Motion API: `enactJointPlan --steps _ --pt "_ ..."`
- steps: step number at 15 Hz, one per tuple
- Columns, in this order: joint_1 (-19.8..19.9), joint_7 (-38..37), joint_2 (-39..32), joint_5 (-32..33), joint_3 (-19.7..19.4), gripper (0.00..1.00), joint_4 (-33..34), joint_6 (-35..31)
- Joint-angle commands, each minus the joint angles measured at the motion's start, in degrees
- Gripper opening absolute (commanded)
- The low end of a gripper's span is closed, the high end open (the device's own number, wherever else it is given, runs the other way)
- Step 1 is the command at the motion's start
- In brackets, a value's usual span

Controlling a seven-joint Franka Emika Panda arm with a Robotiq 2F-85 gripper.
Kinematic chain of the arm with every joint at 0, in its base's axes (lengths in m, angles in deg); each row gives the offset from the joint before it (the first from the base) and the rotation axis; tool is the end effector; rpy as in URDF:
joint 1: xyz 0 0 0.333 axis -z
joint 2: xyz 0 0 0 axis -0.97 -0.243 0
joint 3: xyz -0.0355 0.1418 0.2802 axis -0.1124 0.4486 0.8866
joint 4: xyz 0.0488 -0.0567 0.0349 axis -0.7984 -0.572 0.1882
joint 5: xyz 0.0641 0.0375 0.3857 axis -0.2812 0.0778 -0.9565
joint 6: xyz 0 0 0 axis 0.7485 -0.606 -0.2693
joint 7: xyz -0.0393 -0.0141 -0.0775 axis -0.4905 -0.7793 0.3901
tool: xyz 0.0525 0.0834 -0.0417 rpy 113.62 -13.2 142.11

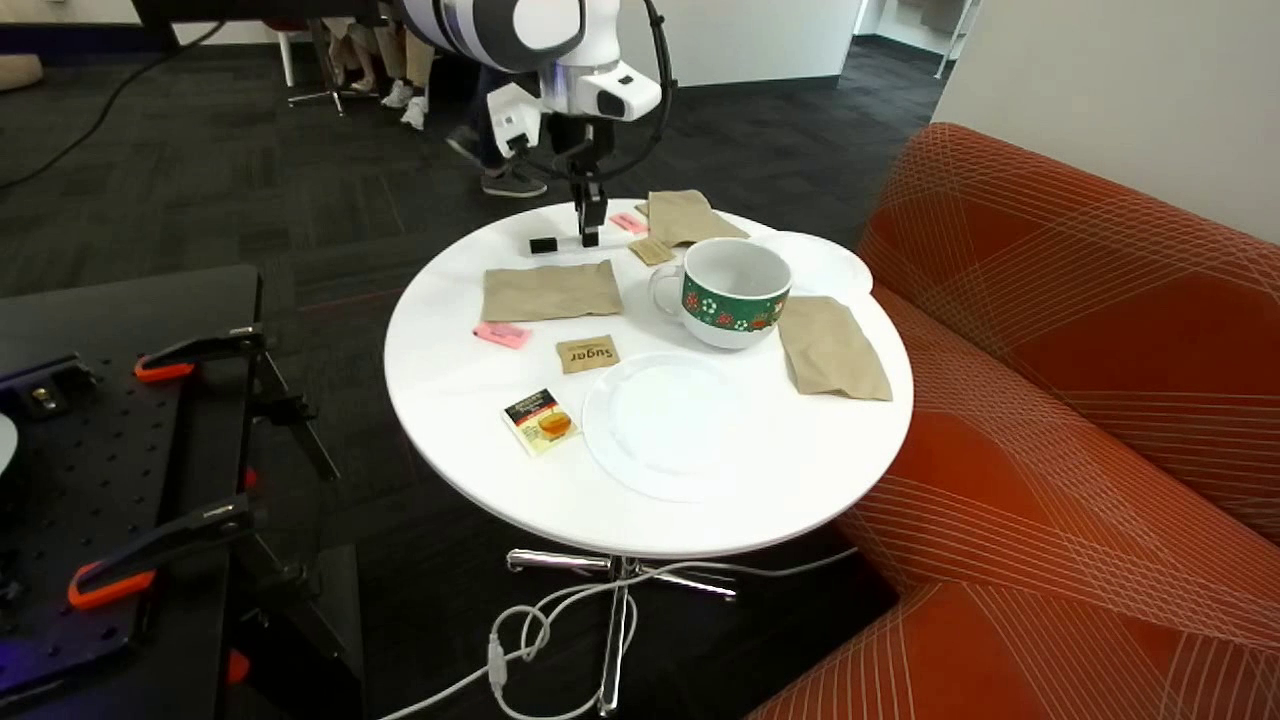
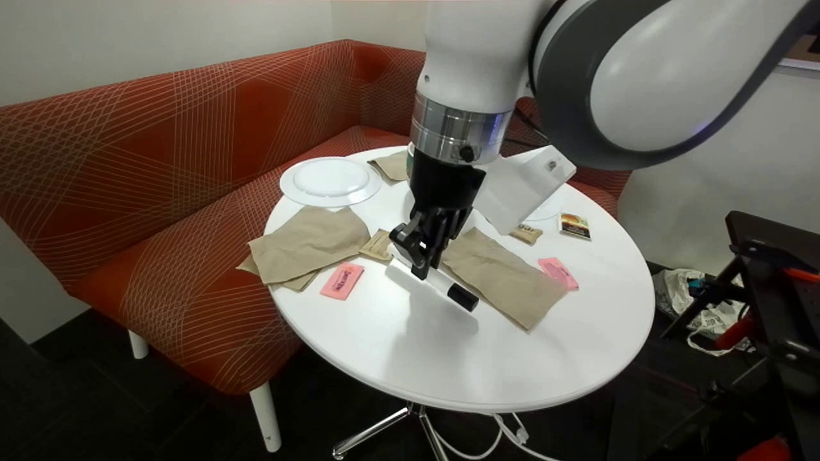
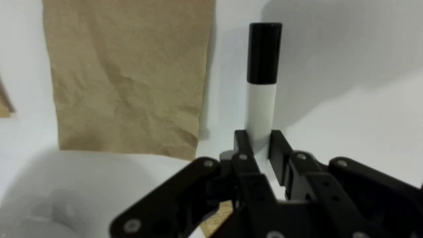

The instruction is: Put the black marker inside the mug

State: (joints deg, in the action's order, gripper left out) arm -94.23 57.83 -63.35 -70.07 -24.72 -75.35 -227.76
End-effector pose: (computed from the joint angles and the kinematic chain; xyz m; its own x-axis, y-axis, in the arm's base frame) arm 0.5847 0.1870 0.1523 0.9814 -0.1683 0.0924 -0.1672 -0.9857 -0.0200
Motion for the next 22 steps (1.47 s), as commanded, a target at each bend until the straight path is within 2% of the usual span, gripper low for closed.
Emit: enactJointPlan --steps 1,4,7,8,12,15,16,19,22 --pt "-6.50 -7.69 8.71 2.08 -6.16 0.05 -5.55 -1.05" --pt "-10.61 -16.35 15.48 7.71 -10.62 0.05 -8.82 -1.73" --pt "-12.99 -29.61 22.14 19.05 -14.90 0.05 -11.44 -1.44" --pt "-15.93 -33.78 23.83 22.06 -18.81 0.05 -12.06 -1.55" --pt "-17.84 -50.97 27.18 38.84 -25.83 0.05 -9.40 1.89" --pt "-17.27 -58.44 26.49 46.16 -28.39 0.05 -7.07 4.44" --pt "-8.30 -60.64 26.58 49.33 -19.84 0.05 -6.30 5.63" --pt "-1.35 -63.73 24.33 53.06 -13.40 0.05 -4.38 8.28" --pt "3.42 -66.72 21.65 56.33 -8.91 0.05 -2.43 10.35"
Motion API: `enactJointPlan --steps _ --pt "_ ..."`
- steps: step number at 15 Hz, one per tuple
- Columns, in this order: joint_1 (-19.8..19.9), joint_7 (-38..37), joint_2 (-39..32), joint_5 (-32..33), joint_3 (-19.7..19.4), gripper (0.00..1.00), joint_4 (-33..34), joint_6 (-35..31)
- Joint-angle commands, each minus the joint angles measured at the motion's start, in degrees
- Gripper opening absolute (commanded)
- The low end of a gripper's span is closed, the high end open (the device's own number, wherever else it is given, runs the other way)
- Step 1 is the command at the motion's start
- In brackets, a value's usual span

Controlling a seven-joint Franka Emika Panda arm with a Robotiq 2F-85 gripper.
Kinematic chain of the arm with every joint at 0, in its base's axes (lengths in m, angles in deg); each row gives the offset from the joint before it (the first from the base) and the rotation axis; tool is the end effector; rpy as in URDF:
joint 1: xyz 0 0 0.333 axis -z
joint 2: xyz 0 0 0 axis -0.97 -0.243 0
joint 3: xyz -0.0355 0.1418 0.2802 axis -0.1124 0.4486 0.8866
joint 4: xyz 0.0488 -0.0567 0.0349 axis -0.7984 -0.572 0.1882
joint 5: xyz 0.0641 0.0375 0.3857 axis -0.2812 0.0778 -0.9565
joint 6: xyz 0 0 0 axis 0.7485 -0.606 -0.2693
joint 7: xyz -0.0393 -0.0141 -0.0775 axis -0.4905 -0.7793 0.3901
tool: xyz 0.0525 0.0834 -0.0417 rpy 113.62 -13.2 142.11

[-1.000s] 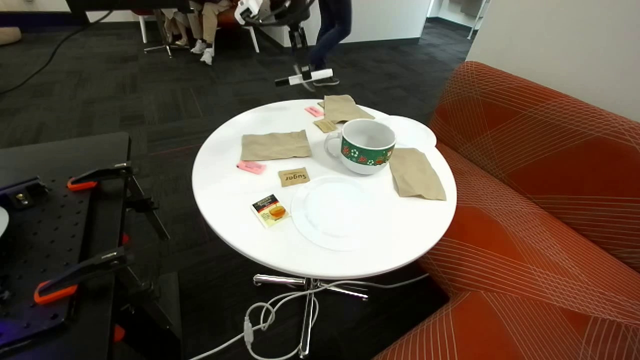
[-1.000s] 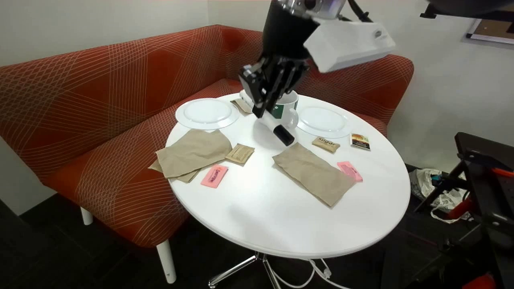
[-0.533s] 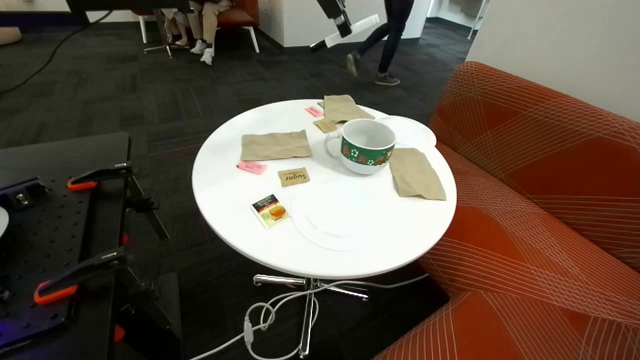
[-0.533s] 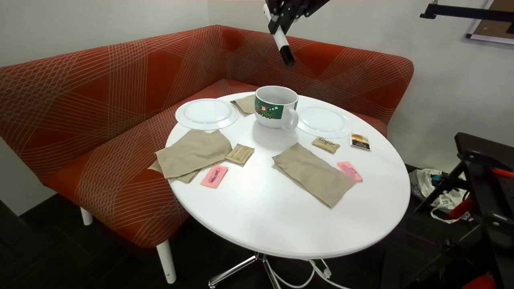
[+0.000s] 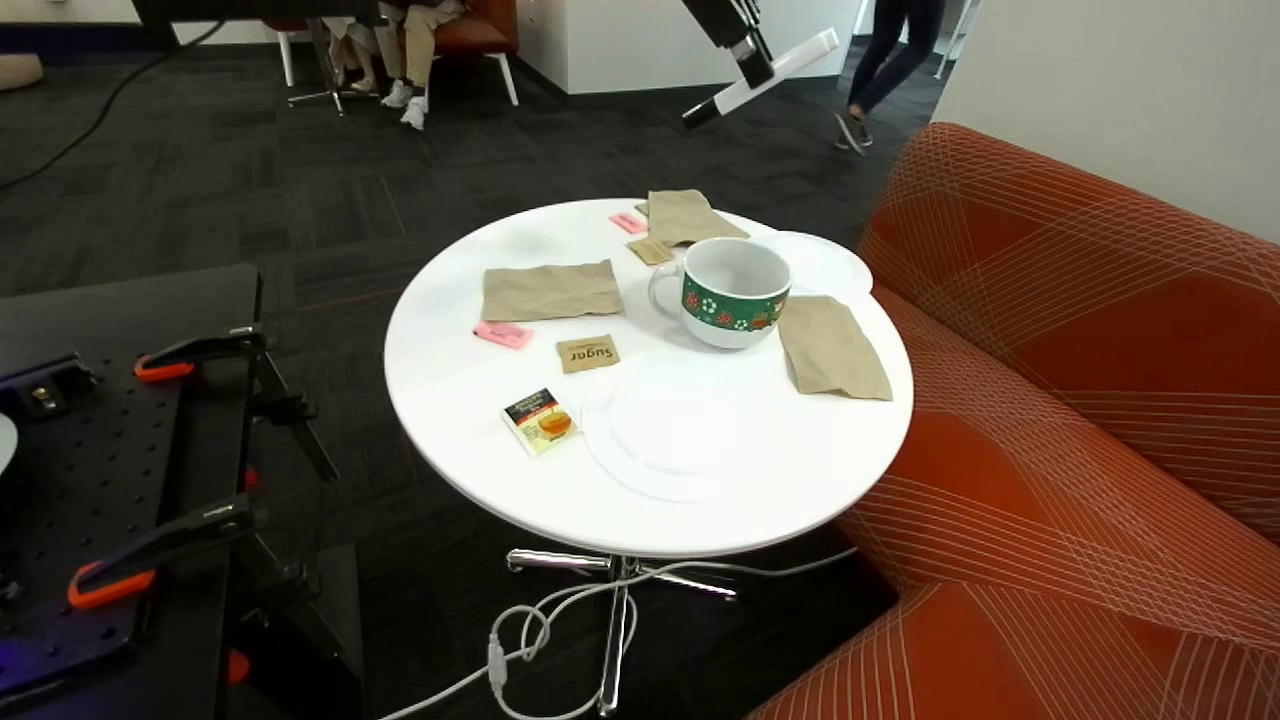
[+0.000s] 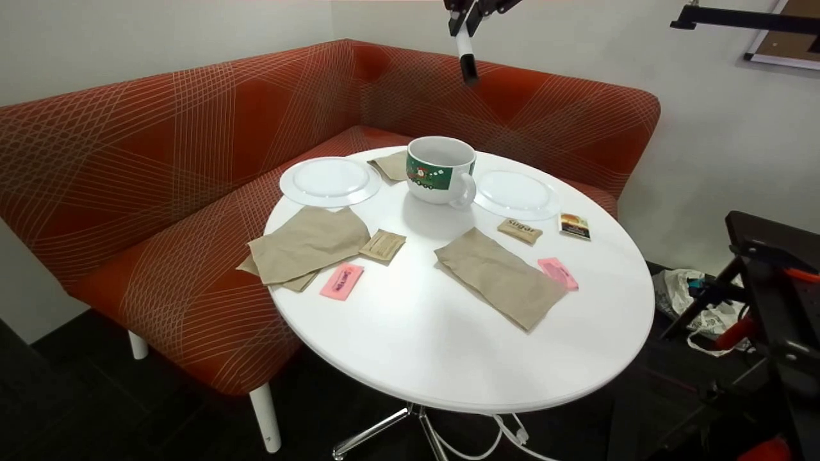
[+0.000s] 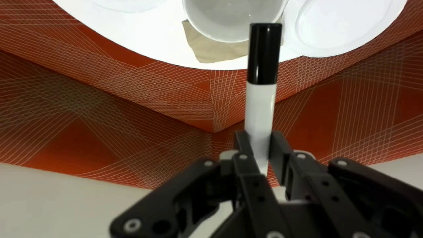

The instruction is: Put the black marker inside the mug

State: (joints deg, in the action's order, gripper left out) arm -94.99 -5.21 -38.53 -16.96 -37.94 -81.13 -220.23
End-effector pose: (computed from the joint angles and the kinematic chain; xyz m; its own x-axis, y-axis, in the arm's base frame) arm 0.5923 0.0707 0.3597 0.5522 -0.5183 0.6530 -0.6766 -0.7363 -0.0123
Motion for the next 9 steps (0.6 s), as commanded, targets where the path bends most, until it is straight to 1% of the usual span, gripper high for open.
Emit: enactJointPlan --steps 1,4,9 --pt "5.20 -4.66 -4.19 4.11 5.26 0.05 3.99 3.28" --pt "6.87 -7.93 -7.50 6.70 7.15 0.05 5.45 4.42" --pt "7.73 -12.44 -13.36 8.97 8.37 0.05 8.61 5.63"
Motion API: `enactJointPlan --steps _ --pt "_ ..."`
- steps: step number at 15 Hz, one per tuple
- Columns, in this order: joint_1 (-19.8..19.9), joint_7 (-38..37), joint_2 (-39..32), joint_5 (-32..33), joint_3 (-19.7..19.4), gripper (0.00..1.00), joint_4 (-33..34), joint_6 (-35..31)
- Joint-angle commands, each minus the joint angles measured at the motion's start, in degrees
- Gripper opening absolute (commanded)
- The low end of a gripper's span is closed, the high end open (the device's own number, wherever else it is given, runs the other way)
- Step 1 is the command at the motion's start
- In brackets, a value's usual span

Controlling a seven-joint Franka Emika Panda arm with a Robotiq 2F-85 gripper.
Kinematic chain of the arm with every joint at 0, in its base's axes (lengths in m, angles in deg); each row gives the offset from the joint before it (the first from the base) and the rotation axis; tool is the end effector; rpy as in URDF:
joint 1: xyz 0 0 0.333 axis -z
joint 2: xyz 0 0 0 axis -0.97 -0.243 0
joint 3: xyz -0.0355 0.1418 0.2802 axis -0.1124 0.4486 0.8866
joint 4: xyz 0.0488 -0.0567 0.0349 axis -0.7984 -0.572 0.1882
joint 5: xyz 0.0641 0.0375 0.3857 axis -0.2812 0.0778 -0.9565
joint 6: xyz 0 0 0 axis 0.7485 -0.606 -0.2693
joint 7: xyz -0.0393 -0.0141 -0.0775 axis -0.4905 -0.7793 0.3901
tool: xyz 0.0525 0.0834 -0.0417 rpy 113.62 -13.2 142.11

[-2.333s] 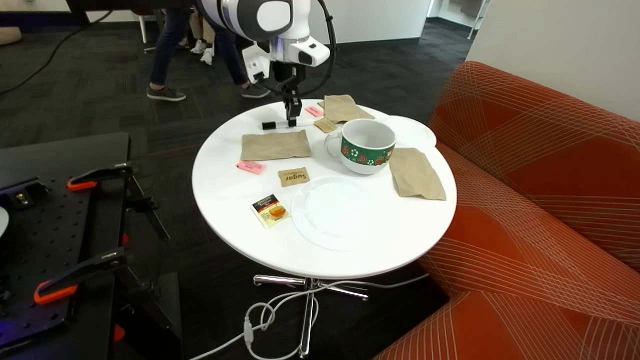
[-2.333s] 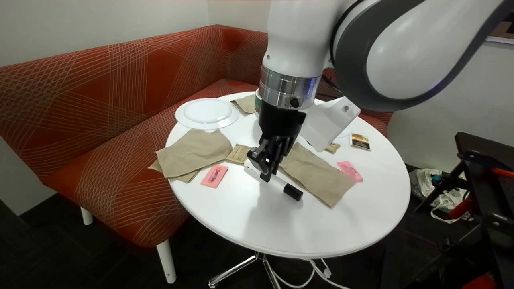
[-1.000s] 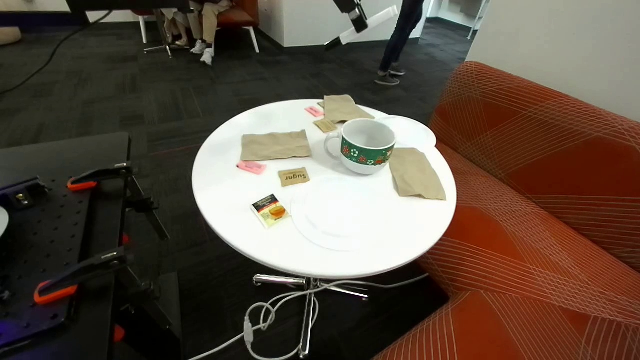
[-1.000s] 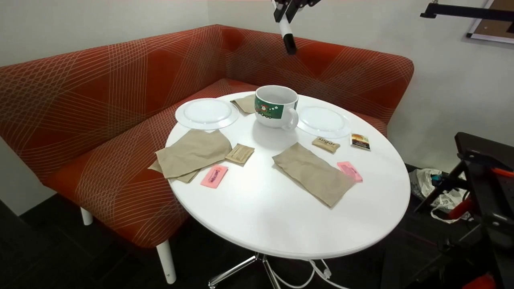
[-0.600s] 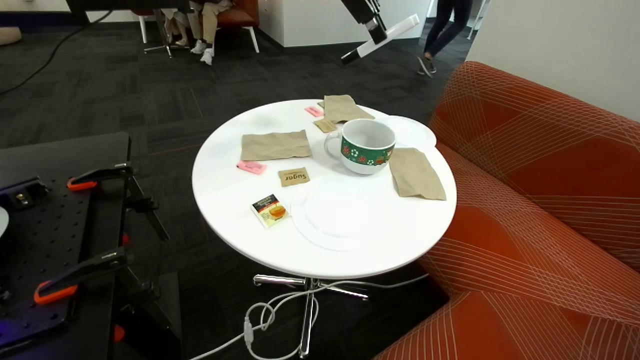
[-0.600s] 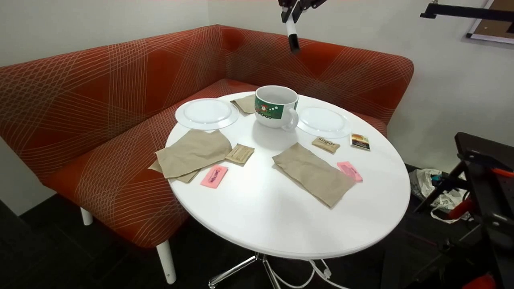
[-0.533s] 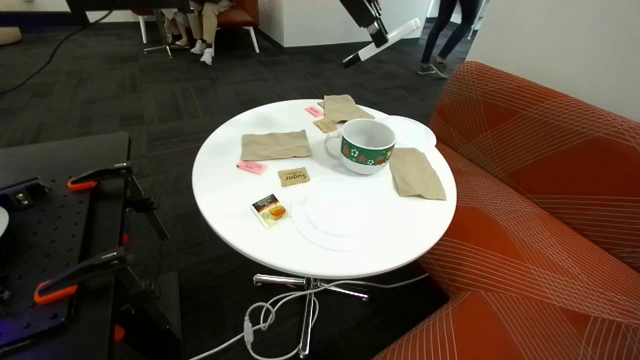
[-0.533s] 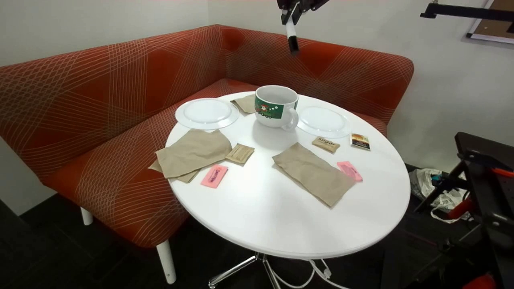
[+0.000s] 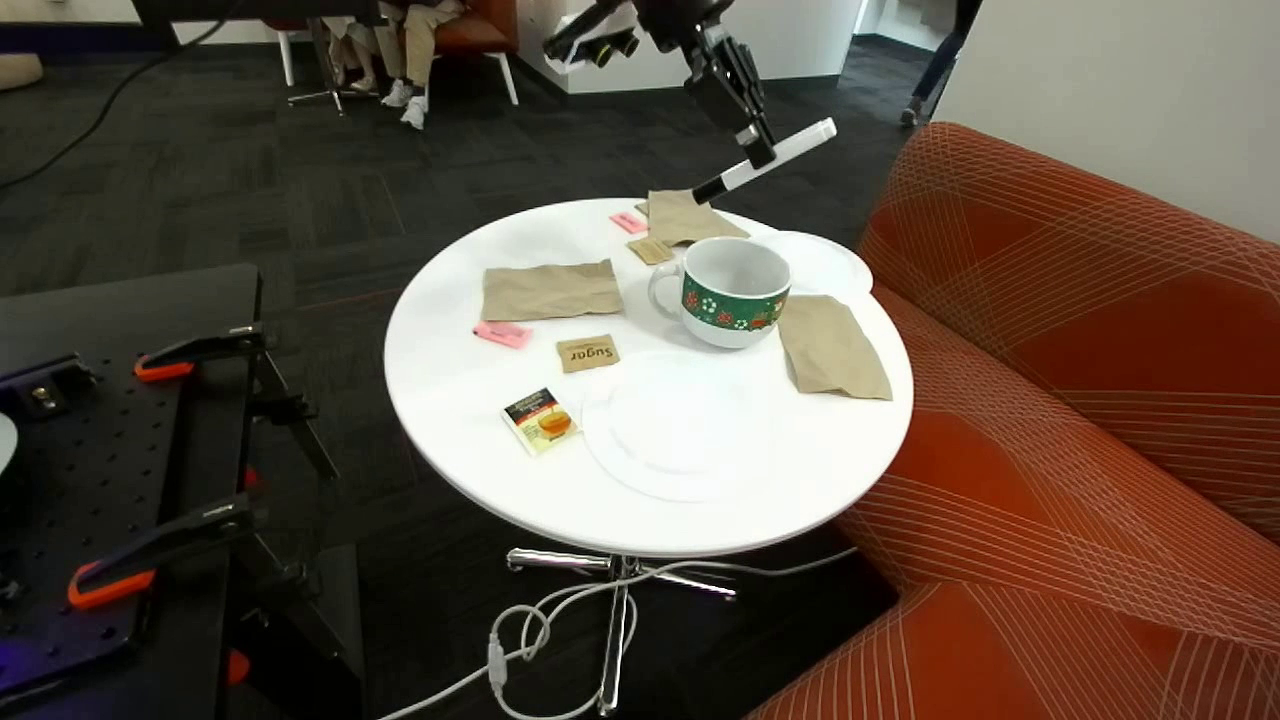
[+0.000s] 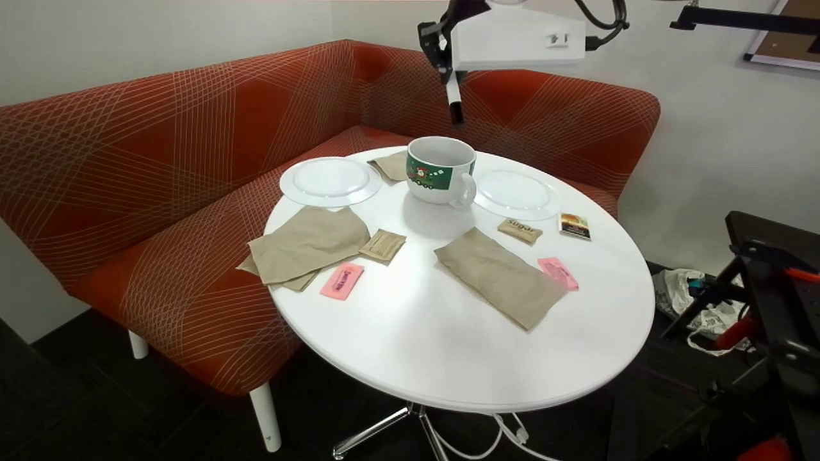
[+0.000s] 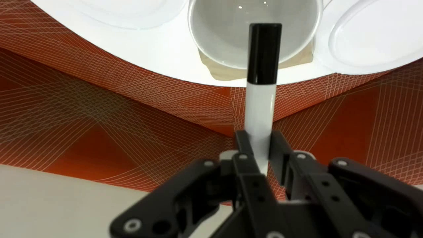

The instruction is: Put the black marker inside the mug

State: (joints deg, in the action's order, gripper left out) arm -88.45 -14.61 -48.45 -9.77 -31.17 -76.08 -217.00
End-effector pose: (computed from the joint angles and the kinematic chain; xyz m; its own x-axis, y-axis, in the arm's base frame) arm 0.6135 0.0684 0.2877 0.5344 -0.5177 0.6681 -0.7264 -0.6855 0.0498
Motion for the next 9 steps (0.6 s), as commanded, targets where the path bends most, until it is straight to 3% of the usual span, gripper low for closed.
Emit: enactJointPlan --steps 1,9 --pt "1.33 -3.68 -4.50 1.73 1.71 0.05 4.33 2.60" --pt "2.52 -5.31 -9.98 0.71 1.47 0.05 9.00 2.54"
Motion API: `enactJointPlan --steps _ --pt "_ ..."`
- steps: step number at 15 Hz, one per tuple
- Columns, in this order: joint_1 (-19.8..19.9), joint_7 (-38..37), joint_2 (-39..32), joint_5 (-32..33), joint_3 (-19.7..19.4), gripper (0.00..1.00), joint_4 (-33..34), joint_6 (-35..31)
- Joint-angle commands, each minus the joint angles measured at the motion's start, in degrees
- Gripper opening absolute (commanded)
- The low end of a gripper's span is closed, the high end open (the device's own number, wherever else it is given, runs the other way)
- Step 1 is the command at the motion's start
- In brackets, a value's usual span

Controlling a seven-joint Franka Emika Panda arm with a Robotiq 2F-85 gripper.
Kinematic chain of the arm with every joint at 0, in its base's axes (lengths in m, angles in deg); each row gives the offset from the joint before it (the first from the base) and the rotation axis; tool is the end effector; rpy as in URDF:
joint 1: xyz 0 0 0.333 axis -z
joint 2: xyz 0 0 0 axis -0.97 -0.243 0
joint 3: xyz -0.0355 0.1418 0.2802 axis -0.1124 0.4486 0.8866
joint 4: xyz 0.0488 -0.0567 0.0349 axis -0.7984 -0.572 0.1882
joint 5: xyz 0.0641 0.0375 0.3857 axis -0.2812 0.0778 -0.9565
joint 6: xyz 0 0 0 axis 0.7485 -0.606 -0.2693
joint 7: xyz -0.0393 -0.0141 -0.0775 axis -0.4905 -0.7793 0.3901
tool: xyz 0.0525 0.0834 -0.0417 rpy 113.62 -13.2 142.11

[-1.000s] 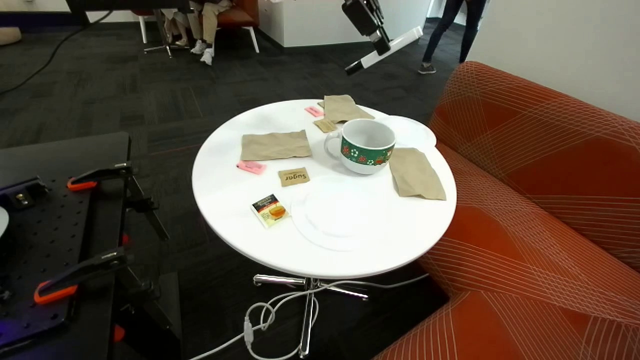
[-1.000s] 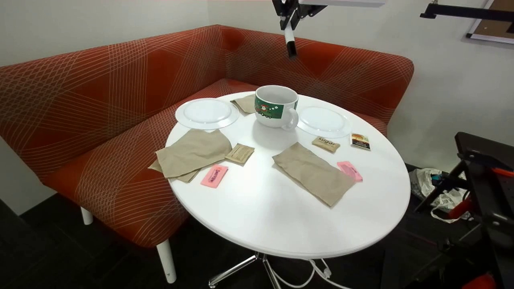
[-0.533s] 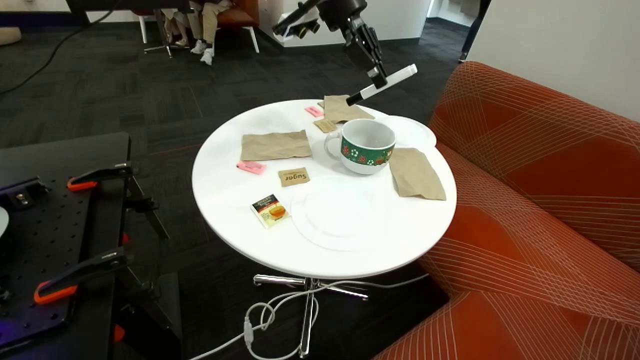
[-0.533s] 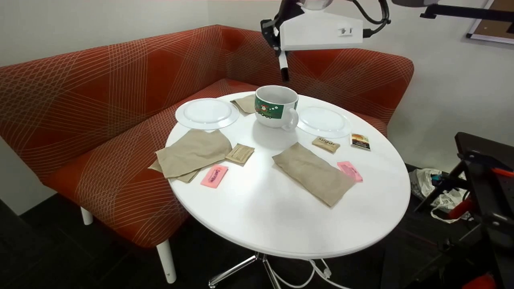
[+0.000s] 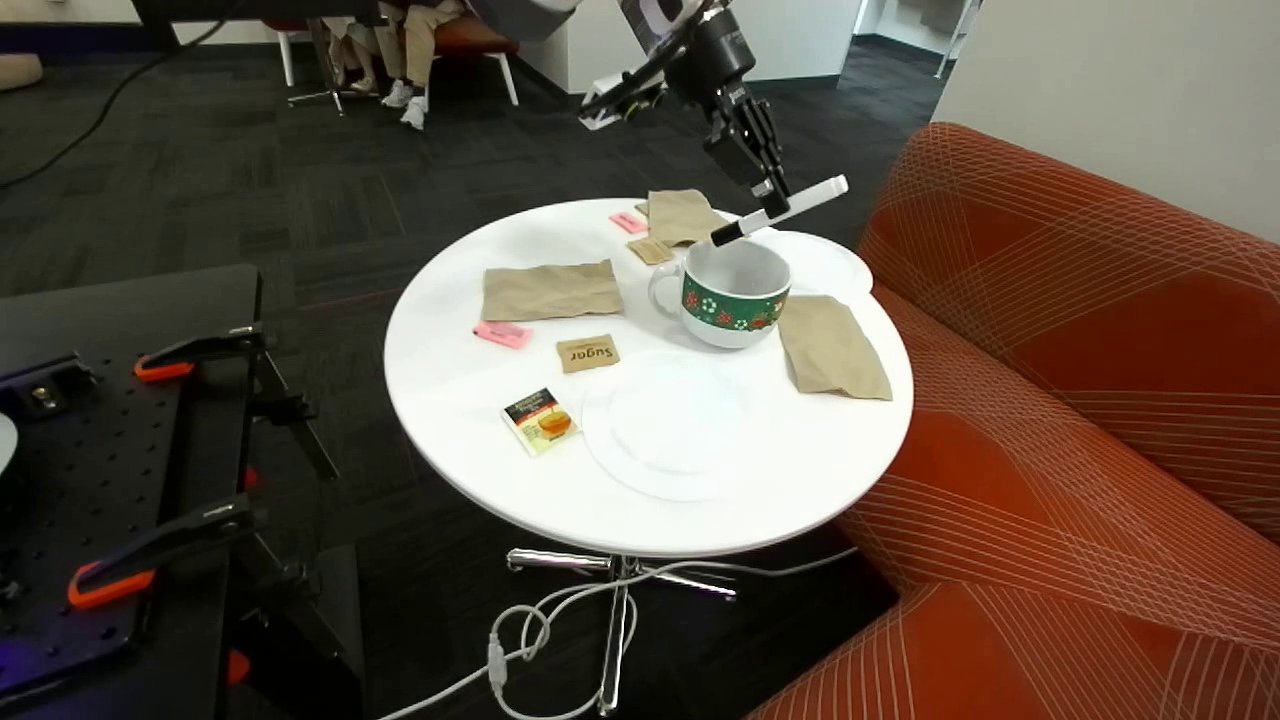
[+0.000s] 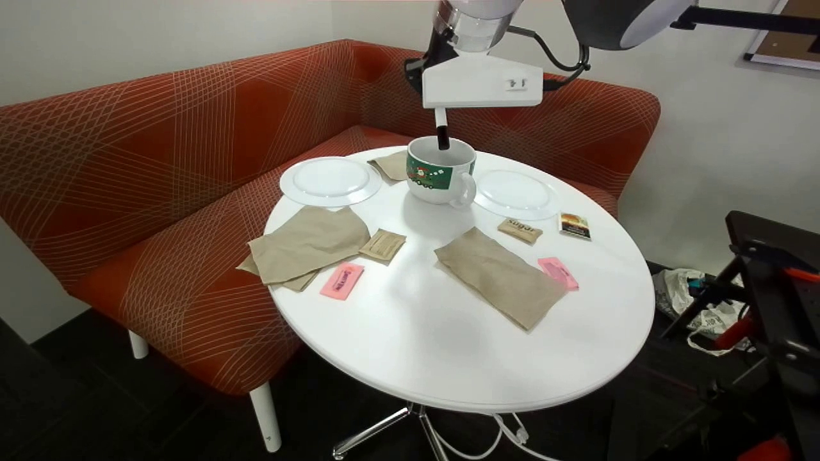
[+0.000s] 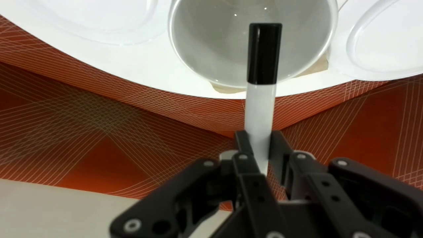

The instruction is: Put the black marker inside the mug

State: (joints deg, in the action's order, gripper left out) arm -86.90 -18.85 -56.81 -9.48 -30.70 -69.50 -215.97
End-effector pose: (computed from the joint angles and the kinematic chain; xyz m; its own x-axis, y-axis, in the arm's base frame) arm 0.6408 0.0580 0.2436 0.4910 -0.5566 0.6701 -0.7768 -0.6279 0.0476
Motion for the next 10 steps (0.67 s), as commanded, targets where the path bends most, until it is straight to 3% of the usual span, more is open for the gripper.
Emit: enactJointPlan --steps 1,3,7,10 --pt "0.88 -1.24 -1.97 0.66 0.88 0.45 2.81 1.66" --pt "0.88 -1.13 -2.46 0.61 0.87 0.53 3.30 1.68" --pt "0.89 -0.87 -2.78 0.41 0.87 0.83 3.91 1.76" --pt "1.00 -0.65 -2.65 0.29 0.92 1.00 4.05 1.80"
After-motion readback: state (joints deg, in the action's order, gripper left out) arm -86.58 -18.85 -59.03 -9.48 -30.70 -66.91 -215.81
